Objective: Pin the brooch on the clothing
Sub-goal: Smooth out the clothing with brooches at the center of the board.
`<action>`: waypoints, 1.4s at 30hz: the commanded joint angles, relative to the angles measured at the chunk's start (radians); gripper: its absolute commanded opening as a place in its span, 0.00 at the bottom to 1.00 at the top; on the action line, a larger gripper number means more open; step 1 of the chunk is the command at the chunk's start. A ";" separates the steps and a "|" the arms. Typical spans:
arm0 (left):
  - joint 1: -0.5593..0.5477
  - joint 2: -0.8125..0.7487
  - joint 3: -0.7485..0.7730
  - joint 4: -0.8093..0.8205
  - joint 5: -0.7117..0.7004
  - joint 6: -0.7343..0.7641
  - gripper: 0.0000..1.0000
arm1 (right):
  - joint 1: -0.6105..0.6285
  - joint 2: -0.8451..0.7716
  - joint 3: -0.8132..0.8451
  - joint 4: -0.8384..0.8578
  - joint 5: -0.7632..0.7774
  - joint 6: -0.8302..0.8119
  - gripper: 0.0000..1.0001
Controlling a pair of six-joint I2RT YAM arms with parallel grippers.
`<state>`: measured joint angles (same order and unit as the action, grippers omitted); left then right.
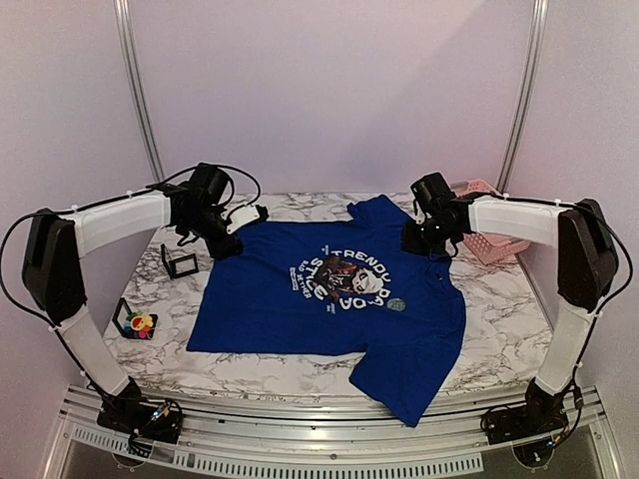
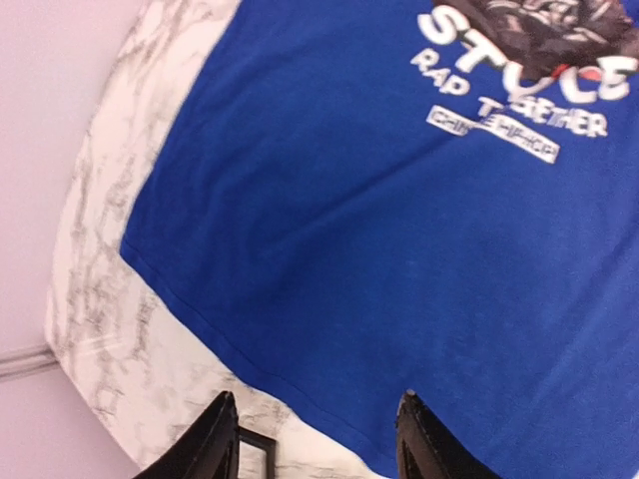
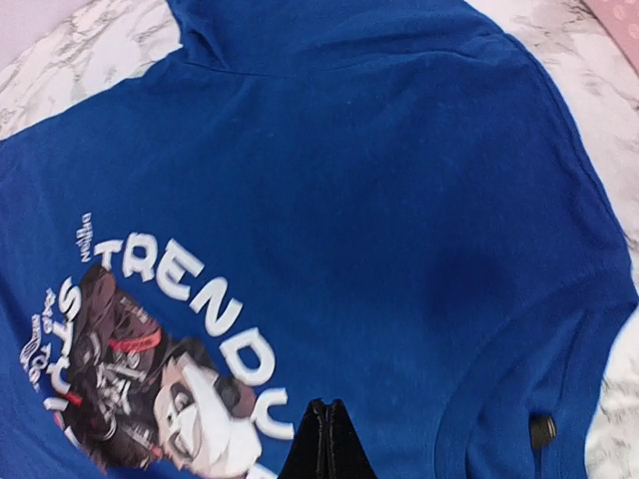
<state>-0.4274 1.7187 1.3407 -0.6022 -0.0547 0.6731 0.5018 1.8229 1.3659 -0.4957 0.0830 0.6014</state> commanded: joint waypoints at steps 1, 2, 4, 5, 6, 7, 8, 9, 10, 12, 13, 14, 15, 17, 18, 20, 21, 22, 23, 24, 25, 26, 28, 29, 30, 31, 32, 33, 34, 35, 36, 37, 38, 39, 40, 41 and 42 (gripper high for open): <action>-0.027 -0.024 -0.196 -0.191 0.098 -0.024 0.48 | -0.044 0.258 0.161 0.010 -0.016 -0.106 0.00; -0.030 -0.037 -0.240 -0.184 0.090 -0.030 0.46 | -0.053 0.293 0.190 0.015 -0.021 -0.113 0.00; -0.038 -0.052 -0.314 -0.176 0.069 -0.040 0.44 | -0.076 0.364 0.231 0.022 -0.037 -0.123 0.00; -0.045 -0.056 -0.348 -0.176 0.060 -0.044 0.44 | -0.089 0.407 0.248 0.020 -0.040 -0.124 0.00; -0.051 -0.061 -0.376 -0.176 0.030 -0.045 0.43 | -0.103 0.434 0.259 0.016 -0.037 -0.124 0.00; -0.055 -0.068 -0.407 -0.178 0.009 -0.041 0.44 | -0.115 0.449 0.267 0.014 -0.026 -0.122 0.00; -0.057 -0.076 -0.433 -0.179 -0.010 -0.036 0.43 | -0.124 0.466 0.272 0.012 -0.008 -0.121 0.00; -0.057 -0.085 -0.460 -0.176 -0.022 -0.029 0.43 | -0.131 0.474 0.278 0.013 0.008 -0.121 0.00; -0.056 -0.093 -0.484 -0.176 -0.035 -0.024 0.43 | -0.136 0.481 0.285 0.014 0.015 -0.125 0.00; -0.057 -0.101 -0.511 -0.178 -0.044 -0.020 0.43 | -0.138 0.493 0.303 0.019 0.010 -0.131 0.00; -0.056 -0.103 -0.518 -0.183 -0.044 -0.021 0.43 | -0.139 0.500 0.314 0.019 0.011 -0.134 0.00; -0.057 -0.105 -0.521 -0.186 -0.042 -0.022 0.43 | -0.140 0.503 0.322 0.018 0.014 -0.137 0.00; -0.057 -0.107 -0.521 -0.192 -0.039 -0.024 0.43 | -0.140 0.508 0.329 0.020 0.018 -0.139 0.00; -0.056 -0.115 -0.520 -0.203 -0.034 -0.022 0.43 | -0.146 0.513 0.341 0.020 0.023 -0.144 0.00; -0.056 -0.120 -0.520 -0.207 -0.033 -0.019 0.44 | -0.152 0.516 0.346 0.020 0.020 -0.146 0.00; -0.056 -0.134 -0.520 -0.206 -0.034 -0.014 0.45 | -0.156 0.518 0.358 0.026 0.002 -0.152 0.00; -0.056 -0.139 -0.514 -0.208 -0.030 -0.011 0.46 | -0.154 0.516 0.364 0.029 -0.015 -0.171 0.00; -0.056 -0.144 -0.499 -0.216 -0.021 -0.010 0.48 | -0.152 0.509 0.369 0.029 -0.031 -0.182 0.01; -0.055 -0.148 -0.477 -0.229 -0.012 -0.010 0.49 | -0.147 0.504 0.377 0.029 -0.041 -0.188 0.01; -0.054 -0.155 -0.453 -0.242 -0.002 -0.012 0.51 | -0.140 0.494 0.387 0.029 -0.044 -0.206 0.02; -0.050 -0.163 -0.420 -0.260 0.011 -0.013 0.53 | -0.129 0.476 0.397 0.029 -0.047 -0.219 0.04; -0.042 -0.173 -0.387 -0.280 0.033 -0.013 0.56 | -0.120 0.463 0.410 0.033 -0.048 -0.240 0.06; -0.020 -0.196 -0.316 -0.327 0.095 -0.012 0.60 | -0.094 0.424 0.437 0.038 -0.048 -0.281 0.15; -0.007 -0.205 -0.283 -0.352 0.127 -0.012 0.67 | -0.084 0.388 0.445 0.041 -0.053 -0.297 0.19; 0.009 -0.214 -0.250 -0.382 0.153 -0.012 0.73 | -0.071 0.363 0.445 0.051 -0.057 -0.305 0.26; 0.027 -0.222 -0.224 -0.408 0.174 -0.013 0.81 | -0.053 0.325 0.437 0.065 -0.064 -0.315 0.32; 0.044 -0.231 -0.204 -0.433 0.188 -0.017 0.83 | -0.044 0.296 0.420 0.086 -0.070 -0.321 0.39; 0.064 -0.241 -0.190 -0.456 0.196 -0.018 0.85 | -0.026 0.242 0.390 0.111 -0.105 -0.333 0.46; 0.085 -0.253 -0.183 -0.476 0.198 -0.019 0.86 | -0.014 0.198 0.350 0.146 -0.137 -0.341 0.55; 0.112 -0.268 -0.180 -0.505 0.192 -0.017 0.87 | -0.004 0.161 0.303 0.200 -0.174 -0.353 0.70; 0.141 -0.283 -0.178 -0.519 0.176 -0.012 0.88 | 0.007 0.101 0.248 0.227 -0.208 -0.359 0.77; 0.172 -0.299 -0.179 -0.558 0.159 -0.001 0.94 | 0.013 0.066 0.194 0.289 -0.242 -0.361 0.94; 0.208 -0.314 -0.182 -0.586 0.142 0.014 0.99 | 0.018 0.019 0.127 0.338 -0.271 -0.359 0.98; 0.242 -0.327 -0.184 -0.609 0.122 0.029 0.99 | 0.021 -0.037 0.058 0.394 -0.296 -0.354 0.99; 0.267 -0.333 -0.181 -0.631 0.089 0.037 1.00 | 0.021 -0.068 -0.009 0.452 -0.313 -0.347 0.99; 0.286 -0.335 -0.172 -0.650 0.070 0.035 1.00 | 0.020 -0.106 -0.073 0.501 -0.322 -0.343 0.99; 0.299 -0.331 -0.159 -0.667 0.027 0.026 1.00 | 0.021 -0.129 -0.122 0.551 -0.326 -0.342 0.99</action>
<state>-0.1959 1.4010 1.1599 -1.1198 0.0681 0.6815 0.5343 1.7828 1.4345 -0.1658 -0.1432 0.2665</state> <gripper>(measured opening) 0.994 0.986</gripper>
